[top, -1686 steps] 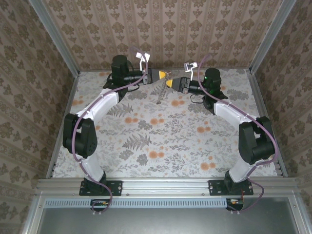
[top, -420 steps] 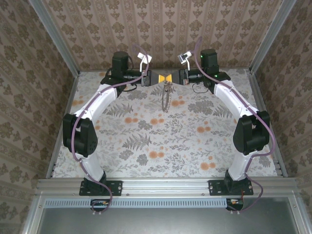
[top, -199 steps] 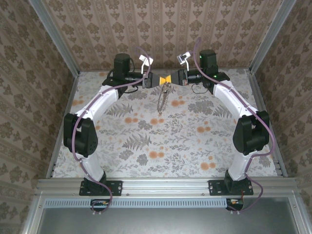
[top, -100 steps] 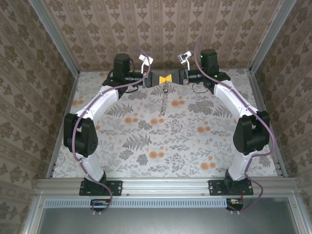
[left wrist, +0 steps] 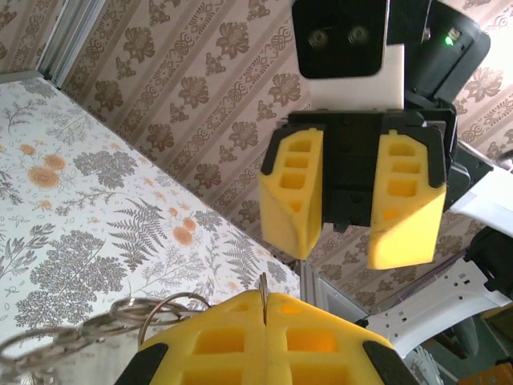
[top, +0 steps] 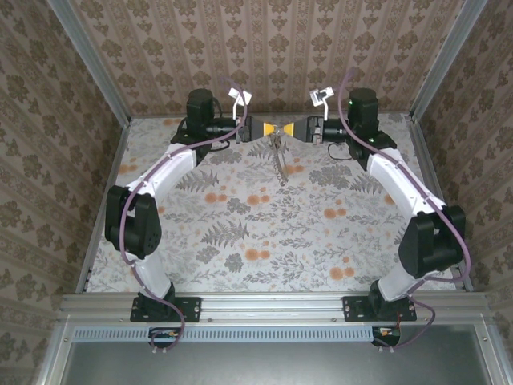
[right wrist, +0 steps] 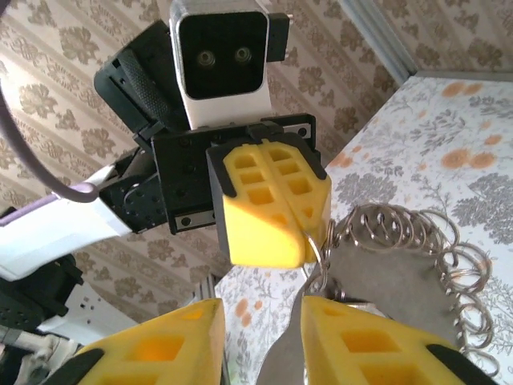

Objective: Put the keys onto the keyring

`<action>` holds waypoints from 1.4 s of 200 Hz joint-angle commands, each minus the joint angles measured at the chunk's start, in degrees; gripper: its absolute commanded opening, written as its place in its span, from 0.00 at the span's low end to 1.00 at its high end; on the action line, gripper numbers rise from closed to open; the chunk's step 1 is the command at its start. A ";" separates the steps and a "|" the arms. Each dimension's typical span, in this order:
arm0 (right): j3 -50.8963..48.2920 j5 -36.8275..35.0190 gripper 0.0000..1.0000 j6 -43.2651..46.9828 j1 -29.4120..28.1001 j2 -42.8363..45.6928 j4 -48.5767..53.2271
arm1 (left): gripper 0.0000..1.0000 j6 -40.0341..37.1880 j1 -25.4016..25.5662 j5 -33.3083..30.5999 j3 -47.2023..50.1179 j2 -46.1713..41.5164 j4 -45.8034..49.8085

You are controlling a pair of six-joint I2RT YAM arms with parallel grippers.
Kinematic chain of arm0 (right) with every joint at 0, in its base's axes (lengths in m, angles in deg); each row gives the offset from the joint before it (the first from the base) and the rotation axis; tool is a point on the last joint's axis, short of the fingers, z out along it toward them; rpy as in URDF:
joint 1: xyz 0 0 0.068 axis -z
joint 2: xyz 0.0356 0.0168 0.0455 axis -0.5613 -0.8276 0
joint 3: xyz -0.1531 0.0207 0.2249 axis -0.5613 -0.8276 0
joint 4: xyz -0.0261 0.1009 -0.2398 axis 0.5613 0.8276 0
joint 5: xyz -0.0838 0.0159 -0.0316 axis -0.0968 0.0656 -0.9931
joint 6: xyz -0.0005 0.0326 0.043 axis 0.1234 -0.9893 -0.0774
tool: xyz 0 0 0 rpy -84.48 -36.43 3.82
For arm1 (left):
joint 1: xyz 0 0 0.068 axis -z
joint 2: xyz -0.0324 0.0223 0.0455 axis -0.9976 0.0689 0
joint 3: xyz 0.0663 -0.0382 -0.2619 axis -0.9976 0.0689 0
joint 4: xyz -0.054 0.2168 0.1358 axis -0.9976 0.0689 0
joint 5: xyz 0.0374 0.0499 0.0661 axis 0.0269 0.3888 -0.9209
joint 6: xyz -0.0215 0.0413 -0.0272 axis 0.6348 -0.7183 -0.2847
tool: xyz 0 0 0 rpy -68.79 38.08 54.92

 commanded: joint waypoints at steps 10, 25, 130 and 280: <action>-7.46 -5.86 0.36 -3.57 0.42 2.52 -9.71 | 0.00 4.32 0.05 0.57 0.84 -2.05 -7.22; -9.71 -6.04 0.40 -5.81 0.25 2.26 -13.72 | 0.00 5.53 0.14 0.65 1.05 -2.23 -8.83; -9.62 -6.17 0.54 -6.22 -4.79 -0.41 -18.57 | 0.00 12.39 1.10 1.27 1.28 -1.62 -16.80; -13.93 -7.04 0.00 -9.84 -5.53 2.74 -23.83 | 0.00 17.83 1.27 -4.01 3.80 -2.27 -23.90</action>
